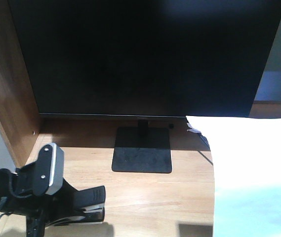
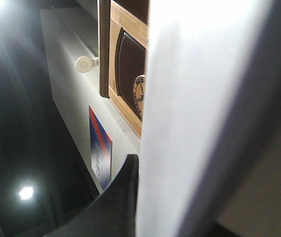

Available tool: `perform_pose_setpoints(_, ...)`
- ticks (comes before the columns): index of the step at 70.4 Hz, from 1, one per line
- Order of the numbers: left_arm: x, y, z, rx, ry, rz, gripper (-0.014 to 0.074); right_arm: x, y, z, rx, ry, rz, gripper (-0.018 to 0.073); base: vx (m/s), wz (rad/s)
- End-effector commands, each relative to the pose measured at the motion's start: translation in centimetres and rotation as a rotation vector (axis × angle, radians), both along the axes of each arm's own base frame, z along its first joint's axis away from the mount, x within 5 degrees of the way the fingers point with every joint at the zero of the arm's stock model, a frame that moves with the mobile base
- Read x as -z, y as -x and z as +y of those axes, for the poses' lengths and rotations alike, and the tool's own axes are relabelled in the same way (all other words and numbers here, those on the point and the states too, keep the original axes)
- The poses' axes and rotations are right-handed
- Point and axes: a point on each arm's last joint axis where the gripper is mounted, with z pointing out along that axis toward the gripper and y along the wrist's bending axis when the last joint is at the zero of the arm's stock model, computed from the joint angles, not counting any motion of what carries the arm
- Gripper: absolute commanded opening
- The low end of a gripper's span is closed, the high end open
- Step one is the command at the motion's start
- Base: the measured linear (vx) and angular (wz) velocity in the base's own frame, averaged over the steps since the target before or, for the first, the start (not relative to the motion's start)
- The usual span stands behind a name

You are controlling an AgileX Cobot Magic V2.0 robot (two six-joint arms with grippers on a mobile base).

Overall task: Grab stapler and paper to desk for stapling
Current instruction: 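Lower the black stapler with the left gripper toward the desk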

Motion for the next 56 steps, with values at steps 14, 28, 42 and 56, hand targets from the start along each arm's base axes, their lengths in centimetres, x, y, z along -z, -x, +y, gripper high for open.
perform_pose_setpoints(14,-0.1,-2.9,-1.2,0.019,0.121,0.045,-0.0006,-0.9,0.2,-0.1,0.002,-0.009,-0.052,-0.0002,0.0,0.0)
perform_pose_setpoints(28,0.8,-4.9,-1.7,0.032,0.127,0.073,-0.0006,-0.9,0.2,-0.1,0.002,-0.009,-0.052,-0.0002,0.0,0.0)
perform_pose_setpoints(42,1.6,-6.5,-3.3,0.062,0.105,0.066,-0.0006,-0.9,0.2,-0.1,0.002,-0.009,-0.052,-0.0002,0.0,0.0)
perform_pose_setpoints(56,3.5,-7.5,-4.4,0.055,0.062,0.08,-0.0006,-0.9,0.2,-0.1,0.002,-0.009,-0.052,-0.0002,0.0,0.0)
